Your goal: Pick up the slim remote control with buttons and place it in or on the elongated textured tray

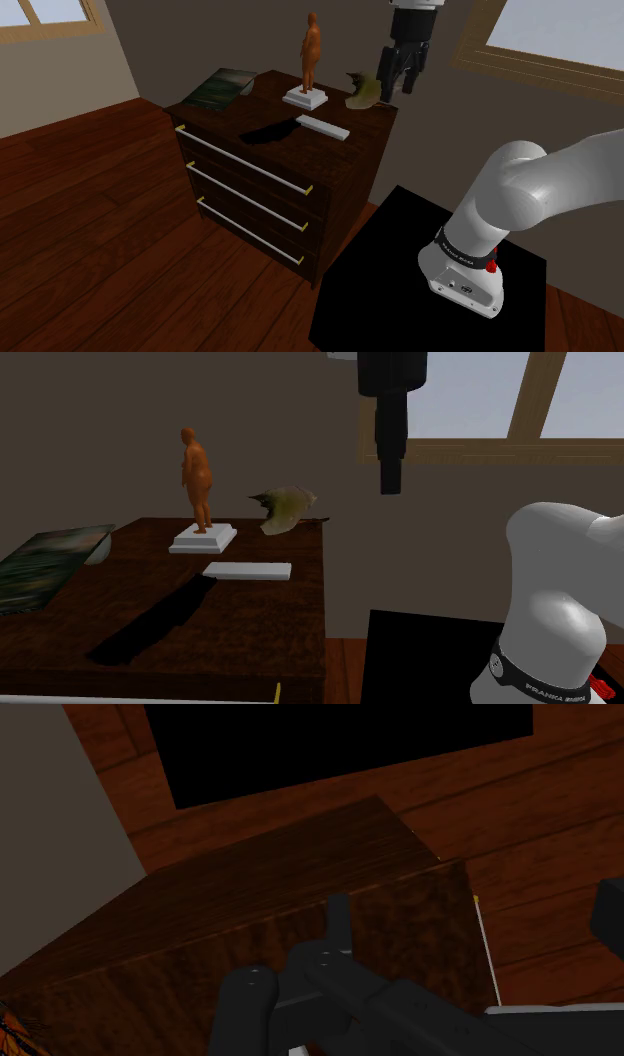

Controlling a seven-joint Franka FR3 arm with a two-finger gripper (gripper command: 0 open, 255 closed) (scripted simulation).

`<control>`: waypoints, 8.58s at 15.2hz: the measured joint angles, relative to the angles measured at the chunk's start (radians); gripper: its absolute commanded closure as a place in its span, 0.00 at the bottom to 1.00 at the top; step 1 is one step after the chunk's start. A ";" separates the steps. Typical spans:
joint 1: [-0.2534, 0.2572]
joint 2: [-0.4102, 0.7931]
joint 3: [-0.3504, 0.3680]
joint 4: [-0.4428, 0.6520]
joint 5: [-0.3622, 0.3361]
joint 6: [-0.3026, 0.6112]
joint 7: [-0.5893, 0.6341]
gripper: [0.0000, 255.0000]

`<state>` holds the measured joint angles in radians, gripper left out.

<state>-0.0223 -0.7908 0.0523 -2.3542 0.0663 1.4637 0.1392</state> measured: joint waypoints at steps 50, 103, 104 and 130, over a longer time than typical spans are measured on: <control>-0.099 1.010 -0.173 0.282 -0.058 0.832 -0.331 1.00; 0.103 1.054 -0.030 0.613 -0.095 0.538 0.027 1.00; 0.103 1.058 -0.030 0.607 -0.095 0.548 0.028 1.00; 0.104 1.054 -0.029 0.619 -0.095 0.534 0.029 0.00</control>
<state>0.0820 0.2633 0.0231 -1.7355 -0.0285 1.9976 0.1684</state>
